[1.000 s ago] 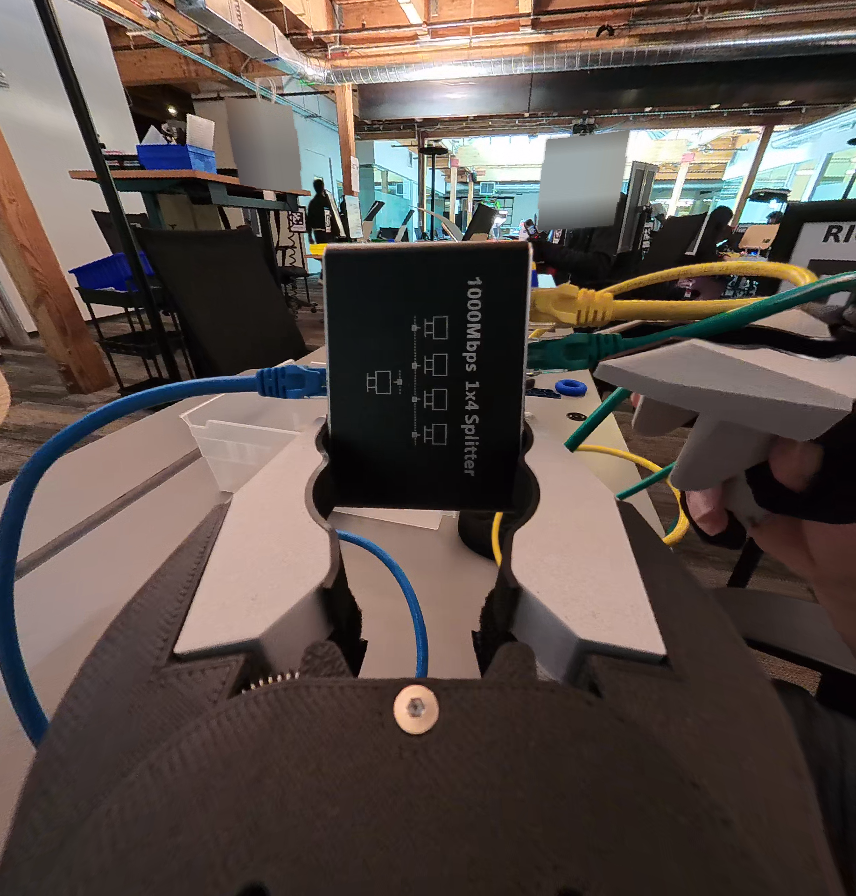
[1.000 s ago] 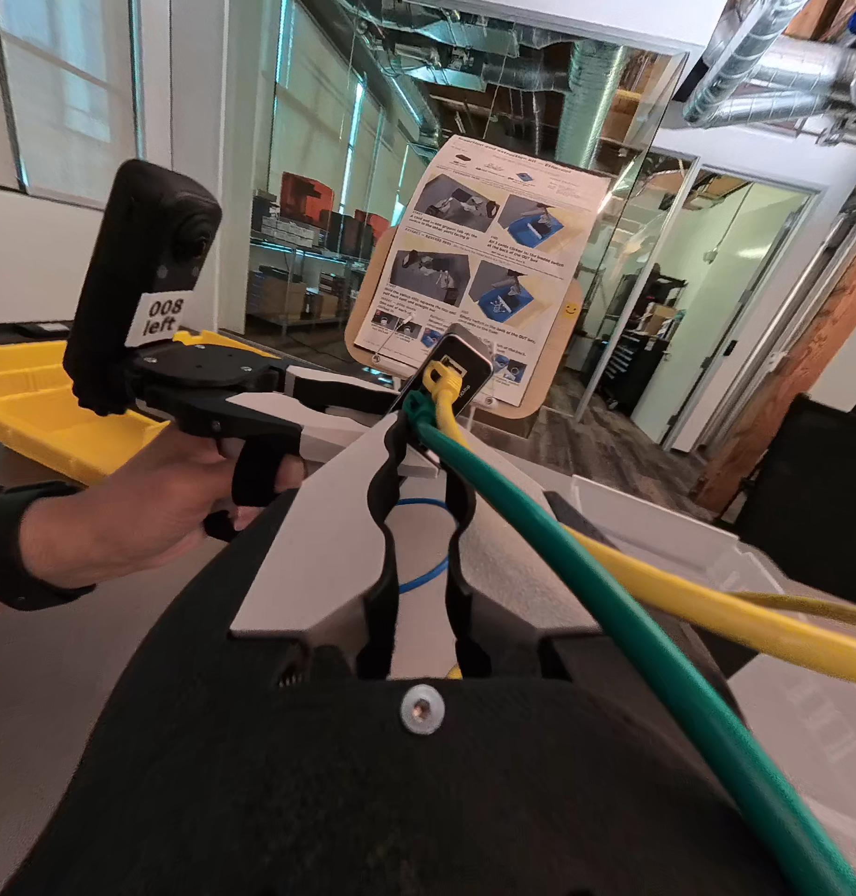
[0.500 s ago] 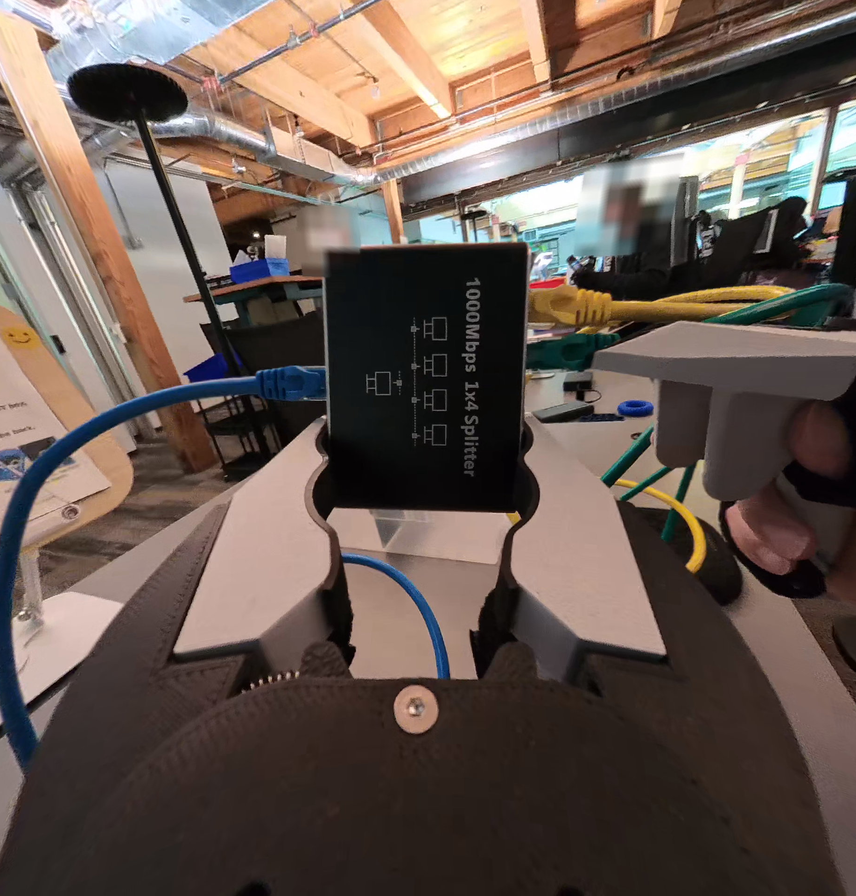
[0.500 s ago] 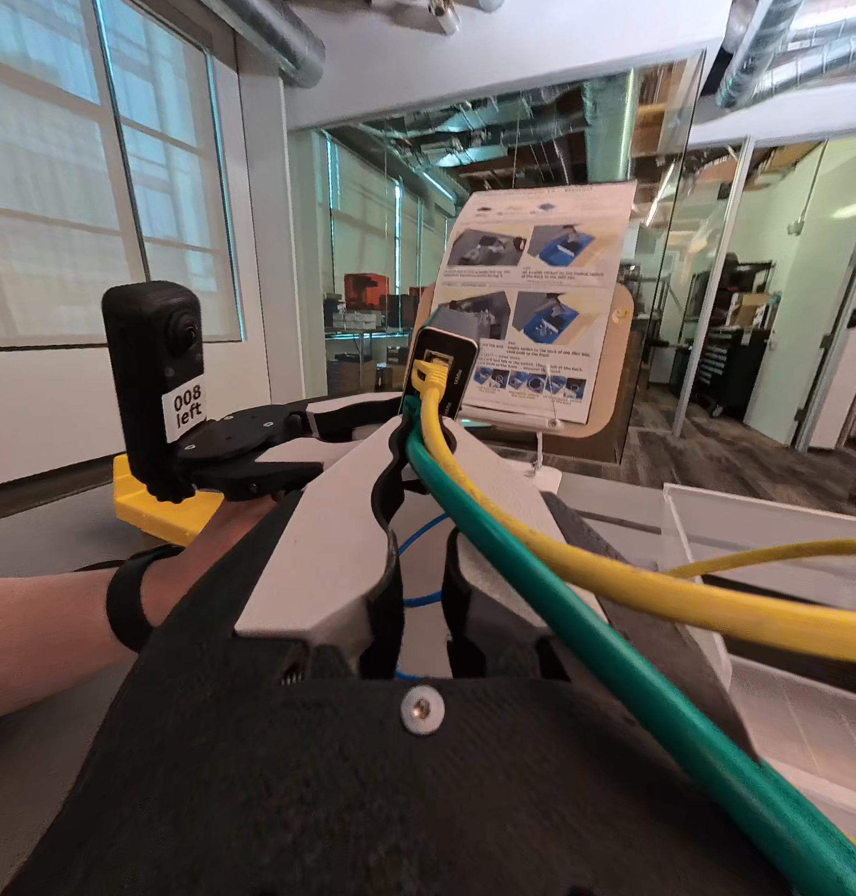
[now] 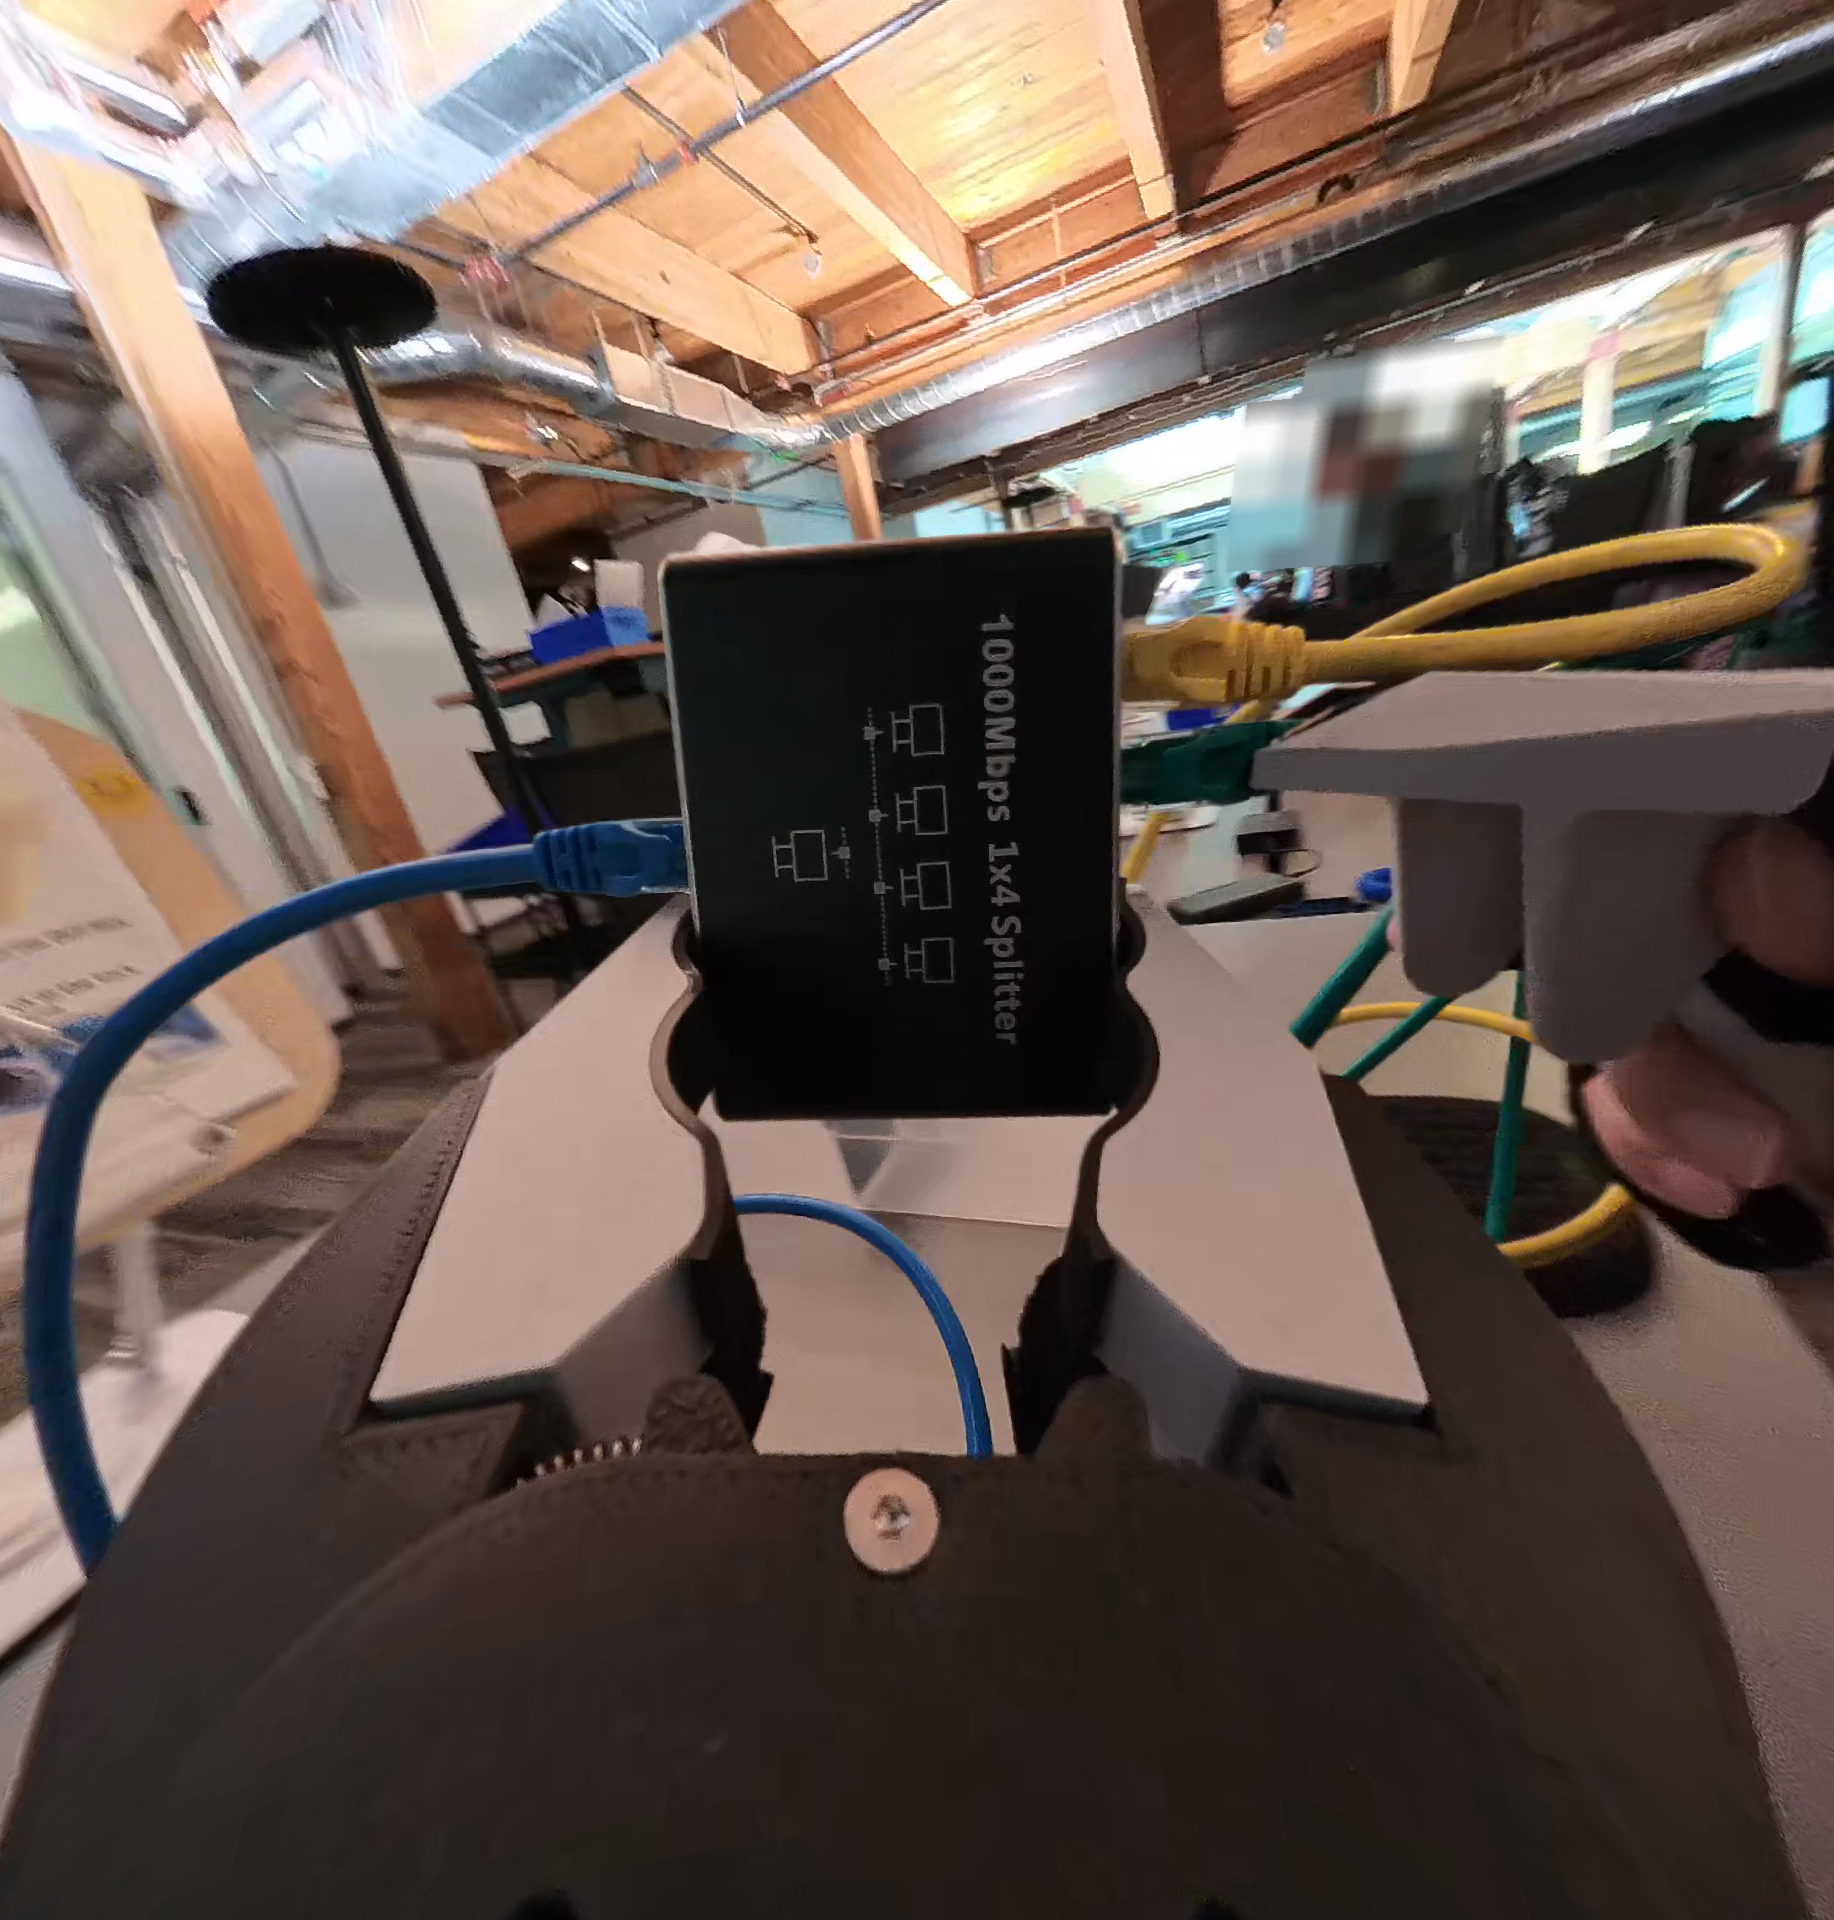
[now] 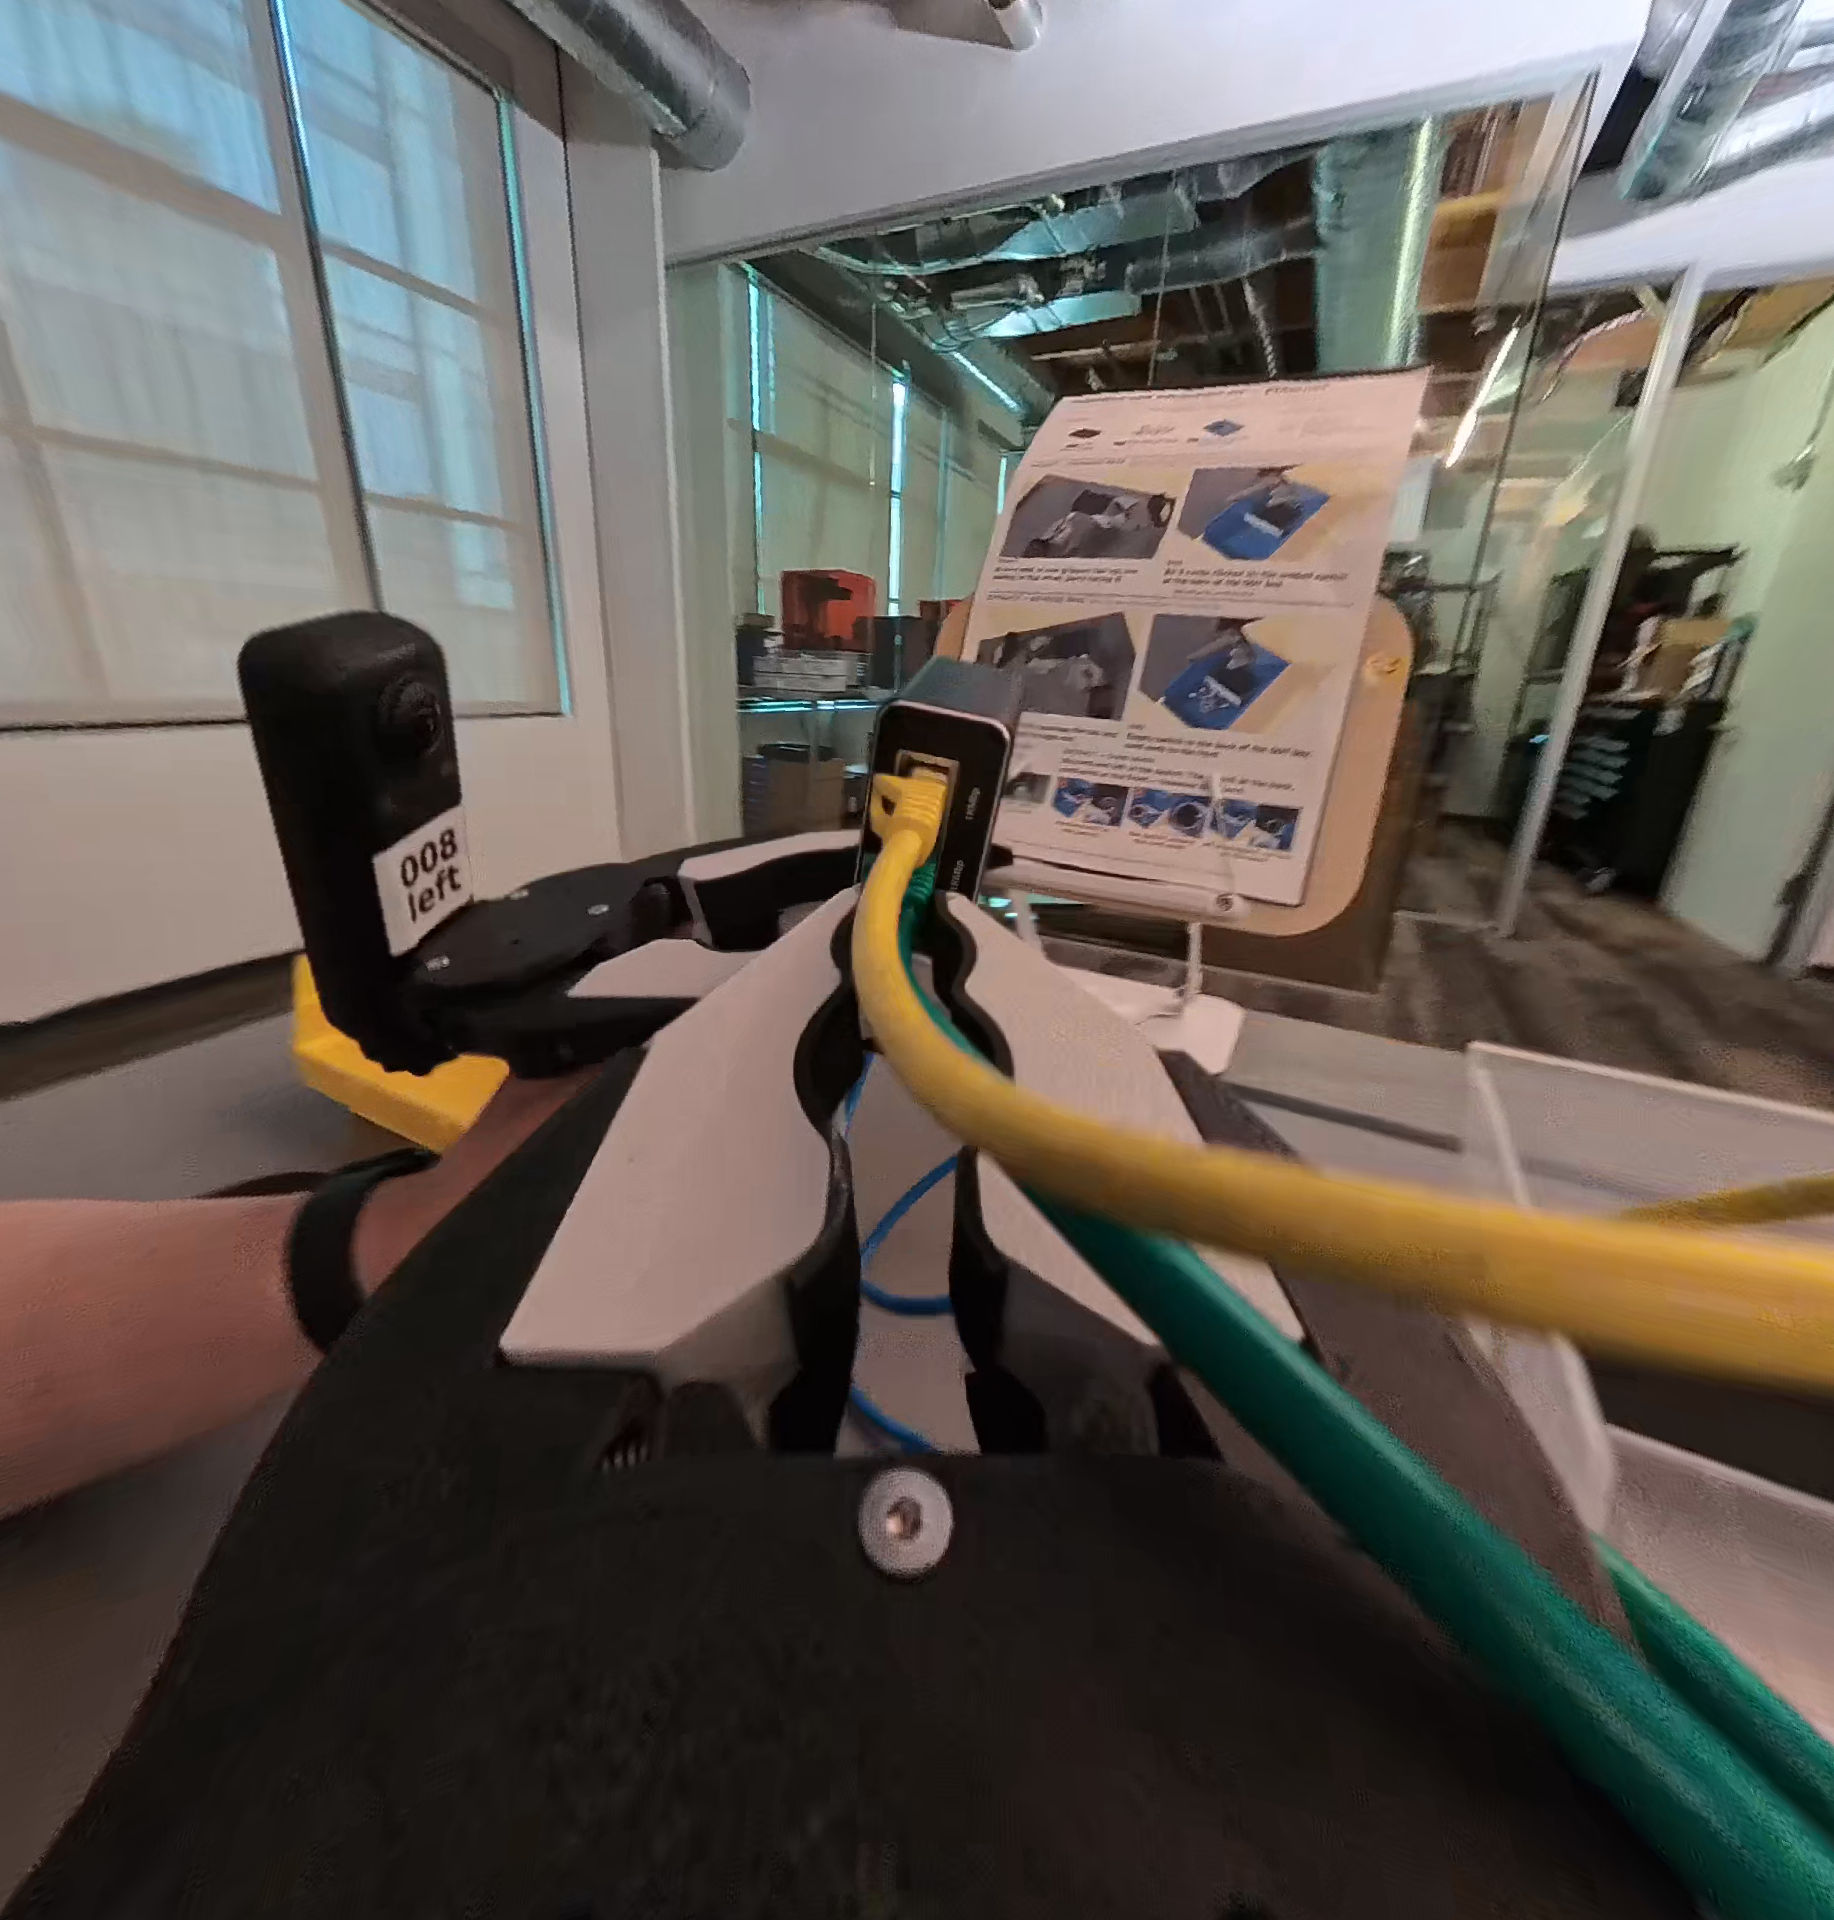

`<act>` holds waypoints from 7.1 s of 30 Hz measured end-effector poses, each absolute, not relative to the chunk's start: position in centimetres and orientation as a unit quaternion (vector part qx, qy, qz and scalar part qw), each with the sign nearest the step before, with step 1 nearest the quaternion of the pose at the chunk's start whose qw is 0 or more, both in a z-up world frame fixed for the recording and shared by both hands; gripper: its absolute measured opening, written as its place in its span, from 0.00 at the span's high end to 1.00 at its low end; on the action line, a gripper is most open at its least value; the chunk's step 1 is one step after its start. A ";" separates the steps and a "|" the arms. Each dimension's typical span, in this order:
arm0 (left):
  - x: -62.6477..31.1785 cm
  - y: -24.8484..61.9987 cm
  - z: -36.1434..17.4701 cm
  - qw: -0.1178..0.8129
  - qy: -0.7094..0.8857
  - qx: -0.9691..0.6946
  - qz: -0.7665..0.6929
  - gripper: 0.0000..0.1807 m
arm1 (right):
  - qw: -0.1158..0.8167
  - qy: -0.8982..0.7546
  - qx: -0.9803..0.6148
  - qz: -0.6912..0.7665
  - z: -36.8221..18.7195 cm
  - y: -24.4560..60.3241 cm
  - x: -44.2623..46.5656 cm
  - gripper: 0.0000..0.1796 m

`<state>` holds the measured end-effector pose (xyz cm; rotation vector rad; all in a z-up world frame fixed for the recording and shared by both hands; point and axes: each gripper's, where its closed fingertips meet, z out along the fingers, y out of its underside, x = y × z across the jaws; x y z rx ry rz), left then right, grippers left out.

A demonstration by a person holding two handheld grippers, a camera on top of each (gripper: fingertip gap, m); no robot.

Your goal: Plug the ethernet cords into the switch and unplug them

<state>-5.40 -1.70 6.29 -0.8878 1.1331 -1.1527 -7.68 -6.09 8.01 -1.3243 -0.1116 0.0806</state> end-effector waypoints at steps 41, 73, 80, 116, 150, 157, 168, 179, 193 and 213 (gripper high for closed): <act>-6.0 -0.6 8.1 0.664 0.555 -0.371 -0.337 0.60 | 0.823 -0.016 -0.560 0.093 7.6 -7.2 -7.7 0.79; -9.0 -6.7 2.0 0.266 0.756 -0.318 -0.506 0.60 | 0.386 -0.699 -0.484 -0.358 5.1 -5.8 -10.7 0.55; -9.2 -6.7 1.9 0.231 0.745 -0.326 -0.534 0.59 | 0.328 -0.705 -0.480 -0.406 3.4 -4.5 -9.9 0.81; -12.0 3.2 9.0 0.396 0.622 -0.408 -0.538 1.00 | 0.218 -0.005 -0.885 -0.412 27.8 3.9 22.0 0.81; -9.2 3.9 4.5 0.352 0.643 -0.452 -0.508 1.00 | 0.139 0.118 -0.908 -0.376 10.2 3.1 36.6 0.82; -8.5 3.7 3.1 0.336 0.652 -0.460 -0.500 1.00 | 0.228 0.149 -0.889 -0.369 12.9 5.2 36.5 0.82; -8.0 3.8 2.7 0.338 0.651 -0.465 -0.496 1.00 | 0.197 0.129 -0.900 -0.366 10.5 5.3 36.3 0.82; -7.7 3.5 2.1 0.332 0.660 -0.464 -0.489 1.00 | 0.070 -0.006 -0.922 -0.380 2.7 5.8 34.0 0.82; -7.3 2.8 1.4 0.319 0.668 -0.465 -0.484 1.00 | -0.139 -0.237 -0.867 -0.416 -1.7 5.6 28.6 0.81; -10.1 4.6 5.8 0.351 0.633 -0.479 -0.497 0.96 | 0.080 -0.261 -0.931 -0.244 -1.9 3.7 21.9 0.65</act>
